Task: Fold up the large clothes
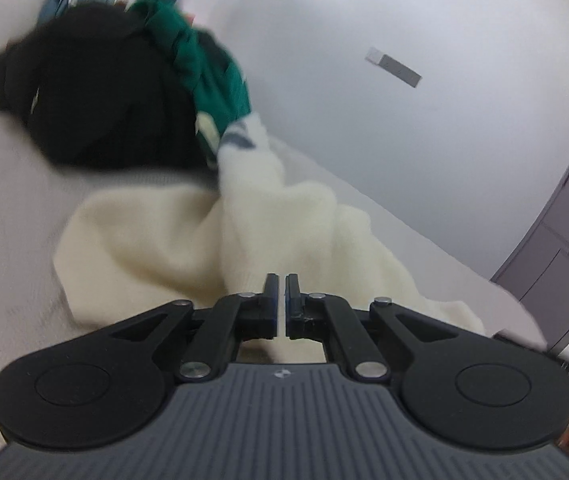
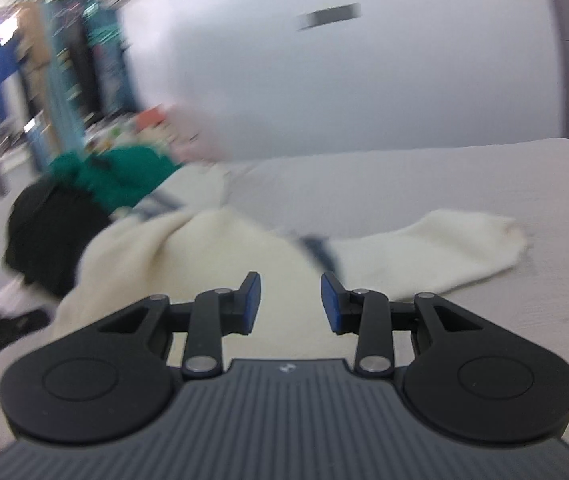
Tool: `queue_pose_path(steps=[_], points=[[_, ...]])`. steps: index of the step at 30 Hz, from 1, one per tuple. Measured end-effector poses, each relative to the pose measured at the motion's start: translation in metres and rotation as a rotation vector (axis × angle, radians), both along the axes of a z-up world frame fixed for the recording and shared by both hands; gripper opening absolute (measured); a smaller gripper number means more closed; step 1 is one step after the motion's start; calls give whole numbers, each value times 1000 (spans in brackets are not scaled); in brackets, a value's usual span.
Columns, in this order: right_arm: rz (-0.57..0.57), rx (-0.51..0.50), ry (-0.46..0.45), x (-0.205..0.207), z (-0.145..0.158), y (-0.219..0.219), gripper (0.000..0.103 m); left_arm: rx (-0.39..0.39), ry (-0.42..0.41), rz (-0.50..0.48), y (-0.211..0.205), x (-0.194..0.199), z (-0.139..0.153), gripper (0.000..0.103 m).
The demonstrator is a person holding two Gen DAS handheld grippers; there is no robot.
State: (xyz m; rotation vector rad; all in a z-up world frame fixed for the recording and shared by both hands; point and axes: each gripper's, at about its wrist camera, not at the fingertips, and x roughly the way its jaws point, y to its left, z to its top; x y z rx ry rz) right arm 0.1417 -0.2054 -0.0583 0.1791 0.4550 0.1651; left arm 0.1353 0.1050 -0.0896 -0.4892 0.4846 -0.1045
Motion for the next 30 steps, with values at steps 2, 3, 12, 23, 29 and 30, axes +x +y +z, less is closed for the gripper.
queue_pose_path(steps=[2,3,12,23,29,30], points=[[76,-19,21,0,-8,16,37,-62,33,16,9,8,-8,5],[104,-25,31,0,-11,22,37,-102,50,19,15,11,-12,9],[271,-145,75,8,-35,73,59,-300,109,-14,34,47,-45,49],[301,-473,-29,24,-74,128,79,-296,-24,-125,17,74,-31,12],[103,-476,-87,30,-70,111,77,-308,-36,-94,20,71,-34,12],[73,-437,-98,29,-62,102,77,-308,-34,-88,20,72,-33,12]])
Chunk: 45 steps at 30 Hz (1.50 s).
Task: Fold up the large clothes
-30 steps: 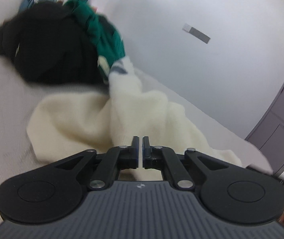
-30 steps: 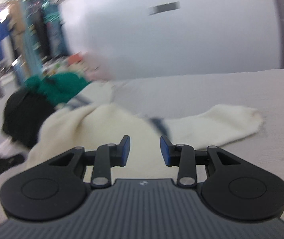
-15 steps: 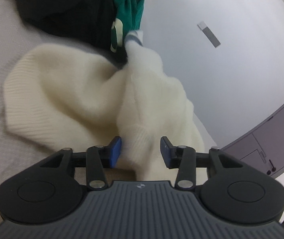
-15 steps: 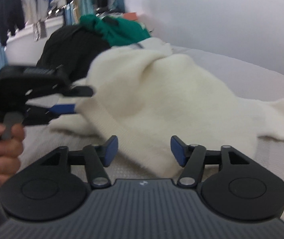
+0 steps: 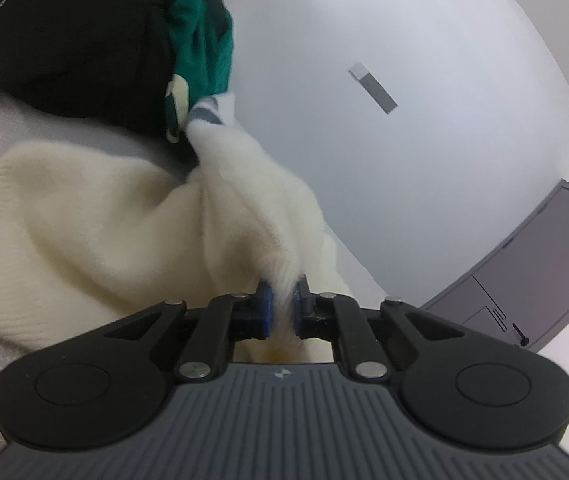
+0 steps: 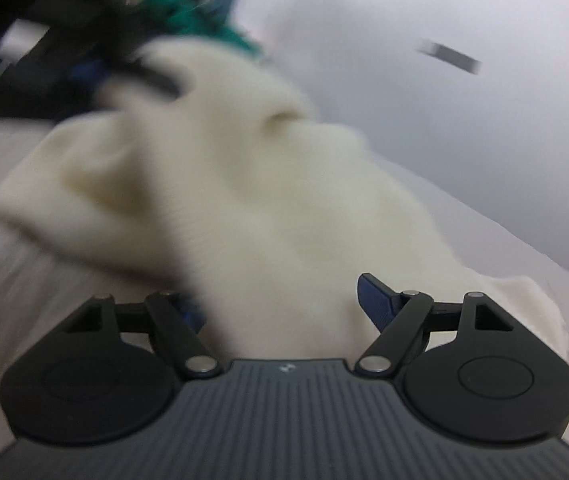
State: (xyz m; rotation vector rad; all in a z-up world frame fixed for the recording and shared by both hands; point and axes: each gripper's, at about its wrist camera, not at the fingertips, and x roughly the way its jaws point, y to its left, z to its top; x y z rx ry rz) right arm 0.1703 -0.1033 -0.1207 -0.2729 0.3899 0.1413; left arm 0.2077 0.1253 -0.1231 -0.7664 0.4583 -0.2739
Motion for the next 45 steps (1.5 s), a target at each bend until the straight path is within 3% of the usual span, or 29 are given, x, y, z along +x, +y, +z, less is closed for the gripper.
queue_pose_path(steps=[4,7,14,15,18,20,23,25,27,29,33,42,45], points=[[-85,158,-83,-11,31,-33,78,-47,-24,-4,3,-5,3,12],[-138,176,-116,-13,39,-46,78,-68,-22,10,4,-9,10,11],[-239,210,113,-3,12,-60,77,-63,-27,19,1,-13,11,11],[-242,194,107,-6,11,-58,74,-58,-20,15,-1,-12,9,11],[-213,155,37,-16,23,-41,38,-32,10,-8,-4,-6,2,12],[-188,127,-14,-21,31,-36,29,6,25,-13,-7,-3,-1,12],[-151,195,9,-21,37,-44,24,25,52,-16,-6,-2,-4,17],[-140,255,54,-18,40,-52,23,70,65,-19,-9,-3,-3,25],[-130,287,65,-19,42,-57,21,127,72,-38,-13,-7,-1,46],[-117,315,77,-16,43,-58,17,186,78,-48,-19,-12,1,55],[-97,349,101,-12,41,-54,14,352,52,-128,-40,-23,3,63],[-95,393,120,-11,43,-60,13,676,2,-108,-81,-15,-5,69],[-105,416,128,-8,44,-64,13,714,2,-133,-87,-15,-8,70]])
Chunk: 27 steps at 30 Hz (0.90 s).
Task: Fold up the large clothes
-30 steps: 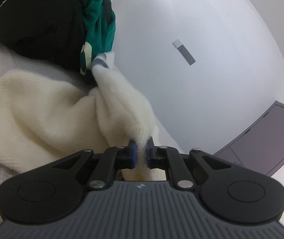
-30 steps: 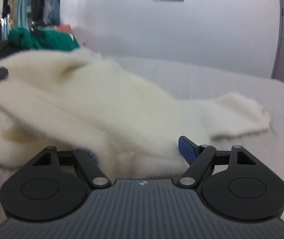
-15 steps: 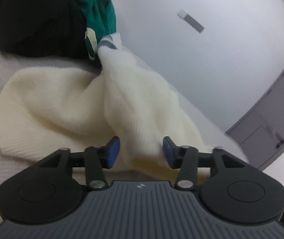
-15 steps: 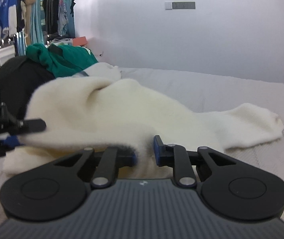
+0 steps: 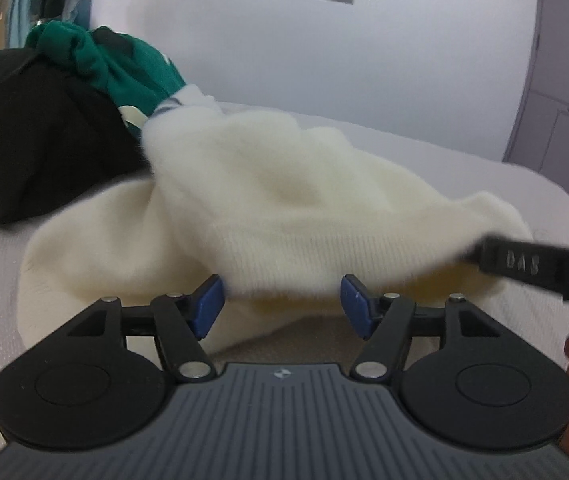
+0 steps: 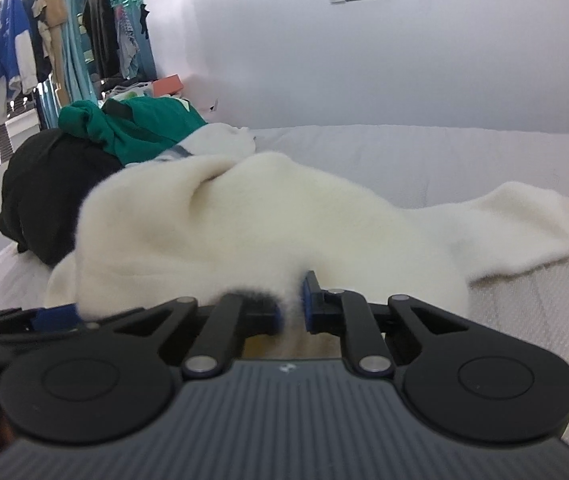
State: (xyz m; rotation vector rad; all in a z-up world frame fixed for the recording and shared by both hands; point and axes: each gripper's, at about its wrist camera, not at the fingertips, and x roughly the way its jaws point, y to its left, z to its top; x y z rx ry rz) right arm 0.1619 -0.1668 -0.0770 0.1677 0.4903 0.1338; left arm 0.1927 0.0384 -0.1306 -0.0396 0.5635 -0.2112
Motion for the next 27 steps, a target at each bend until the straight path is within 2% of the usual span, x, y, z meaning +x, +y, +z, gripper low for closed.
queue_pose_path(steps=[4,7,10,18,20,24,25,27], points=[[-10,27,1,2,2,-3,13,105,6,-34,-14,-4,-8,70],[-7,23,-1,2,2,-2,13,168,-29,-25,-23,-8,-9,70],[-8,18,4,2,-1,0,13,153,-68,12,-23,-7,-6,70],[-5,-2,8,2,-2,1,13,120,-150,224,-5,20,-4,70],[-4,-10,11,2,-3,2,13,138,-203,255,-7,26,-5,70],[-6,-48,24,4,-9,7,13,243,-265,310,-16,46,-10,69],[-9,-69,35,6,-11,9,13,254,-273,328,-15,51,-12,68],[-32,-123,51,10,-18,12,13,226,-265,356,-9,61,-12,62]])
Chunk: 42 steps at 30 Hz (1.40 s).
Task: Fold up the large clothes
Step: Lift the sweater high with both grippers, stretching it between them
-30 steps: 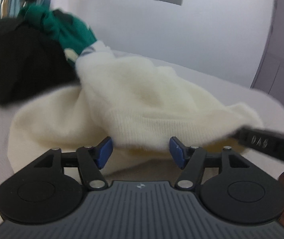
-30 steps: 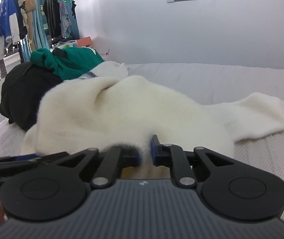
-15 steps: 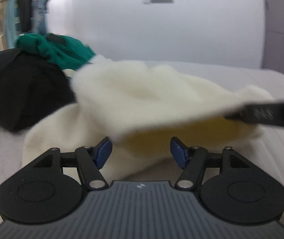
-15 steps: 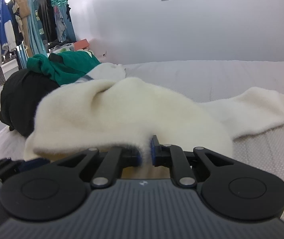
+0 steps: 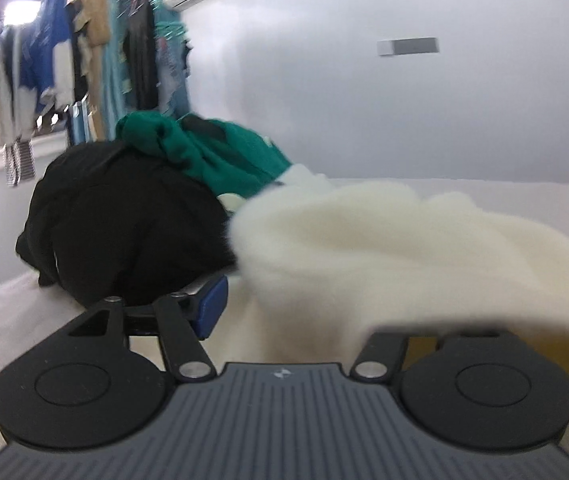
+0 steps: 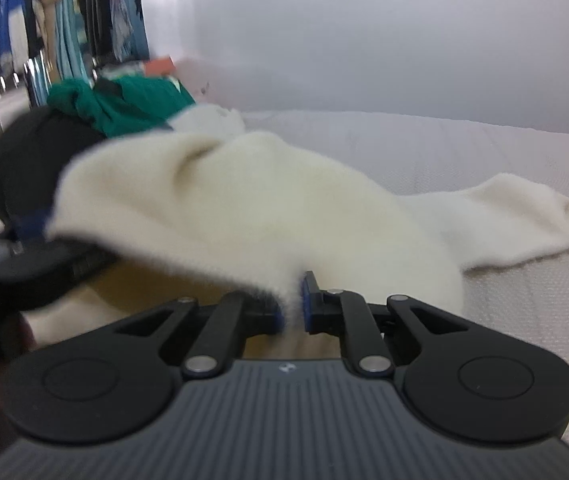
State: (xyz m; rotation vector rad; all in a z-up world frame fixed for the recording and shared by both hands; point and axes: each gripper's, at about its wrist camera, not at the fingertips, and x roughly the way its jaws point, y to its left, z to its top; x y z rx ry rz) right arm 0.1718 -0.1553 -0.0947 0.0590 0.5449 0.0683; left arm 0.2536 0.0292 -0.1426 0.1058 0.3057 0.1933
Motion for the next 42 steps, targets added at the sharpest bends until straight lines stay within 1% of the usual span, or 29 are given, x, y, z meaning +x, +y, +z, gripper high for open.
queue_pose_path(steps=[1,3,4,6,7,9,11,14,17,19,21,22,24,27,28,30,32,34,36,39,42], points=[[-5,-18,12,3,-4,1,13,-21,1,-1,3,4,0,59],[-1,-46,53,9,-14,4,13,-41,-4,-15,4,9,2,41],[3,-66,67,11,-19,6,14,-48,-8,-23,3,5,2,37],[13,-111,84,13,-27,12,15,-55,-20,-37,0,1,3,26],[20,-130,99,14,-31,15,15,-56,-29,-44,-1,-1,5,24],[27,-136,128,16,-37,17,15,-62,-47,-50,-2,-6,9,22],[30,-151,132,15,-39,18,15,-78,-59,-50,-1,-14,14,20],[11,-171,113,11,-35,17,15,-126,-84,-42,5,-24,21,18],[-43,-140,59,2,-20,8,15,-188,-99,-47,11,-38,31,17],[-79,-135,-12,-8,-2,1,15,-234,-113,-52,15,-52,39,17],[-111,-159,-114,-24,20,-4,16,-274,-134,-64,17,-69,48,16],[-121,-157,-150,-31,30,-8,16,-277,-153,-71,15,-79,54,16],[-133,-116,-201,-42,52,-20,16,-259,-199,-91,7,-100,69,16],[-151,-71,-273,-53,89,-42,16,-236,-258,-119,-9,-126,98,16],[-149,-67,-295,-55,99,-49,16,-235,-276,-125,-13,-133,109,16],[-138,-54,-338,-59,127,-61,16,-266,-303,-143,-19,-142,136,16],[-125,-57,-381,-60,157,-67,16,-310,-328,-164,-23,-151,169,16],[-104,-84,-431,-60,190,-73,16,-327,-348,-178,-28,-157,206,16],[-75,-74,-462,-61,225,-81,16,-347,-362,-199,-30,-163,245,16],[-36,-79,-493,-64,281,-85,16,-354,-387,-221,-33,-173,306,16],[-5,-82,-531,-72,329,-83,16,-352,-395,-244,-33,-189,367,16]])
